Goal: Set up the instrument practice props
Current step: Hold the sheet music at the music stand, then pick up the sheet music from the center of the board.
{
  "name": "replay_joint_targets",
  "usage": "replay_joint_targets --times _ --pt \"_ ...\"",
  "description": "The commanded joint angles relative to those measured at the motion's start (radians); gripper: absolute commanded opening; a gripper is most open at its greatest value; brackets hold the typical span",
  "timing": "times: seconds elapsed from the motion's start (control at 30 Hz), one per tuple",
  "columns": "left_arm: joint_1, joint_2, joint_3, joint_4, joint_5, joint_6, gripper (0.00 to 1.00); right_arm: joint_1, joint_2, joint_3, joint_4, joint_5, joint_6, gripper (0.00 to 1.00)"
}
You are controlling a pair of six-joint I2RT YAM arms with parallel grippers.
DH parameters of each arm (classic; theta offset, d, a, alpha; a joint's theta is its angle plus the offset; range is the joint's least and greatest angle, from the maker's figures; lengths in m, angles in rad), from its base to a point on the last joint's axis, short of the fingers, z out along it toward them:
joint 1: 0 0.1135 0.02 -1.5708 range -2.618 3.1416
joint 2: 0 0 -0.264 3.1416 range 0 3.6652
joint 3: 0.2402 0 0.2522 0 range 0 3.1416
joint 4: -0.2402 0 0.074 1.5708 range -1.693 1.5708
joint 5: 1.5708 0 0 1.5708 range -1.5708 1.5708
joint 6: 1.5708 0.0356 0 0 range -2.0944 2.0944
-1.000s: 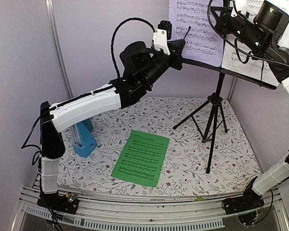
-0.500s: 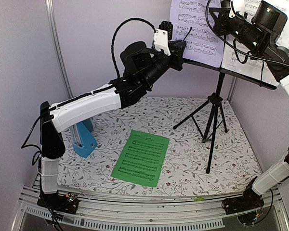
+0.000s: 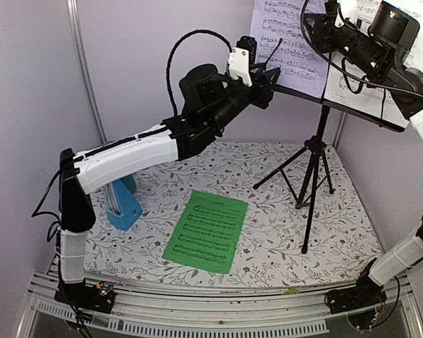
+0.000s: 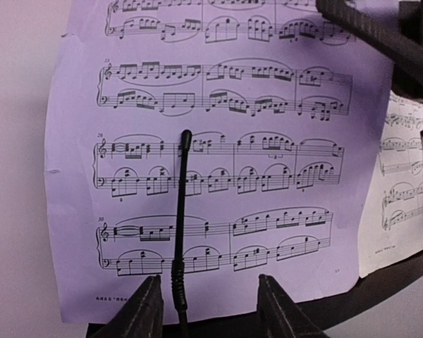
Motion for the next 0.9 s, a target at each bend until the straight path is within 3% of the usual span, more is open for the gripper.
replay_joint_targets --times 0.0,0.47,0.7,0.87 --pt "-0.011 -0.054 -0.031 0.026 -0.001 0.007 0.5 -0.005 -0.033 0.012 0.002 -0.014 0.016 0.4" --pt "-0.01 -0.079 -0.054 0.033 0.006 0.004 0.56 -0.004 -0.145 0.007 0.025 -0.049 0.077 0.49" --pt "-0.007 -0.109 -0.091 0.034 0.019 -0.018 0.64 -0.005 -0.236 -0.065 0.056 -0.016 0.078 0.53" --pt "-0.006 -0.211 -0.161 0.025 0.015 -0.058 0.7 -0.005 -0.288 -0.093 0.008 -0.037 0.113 0.59"
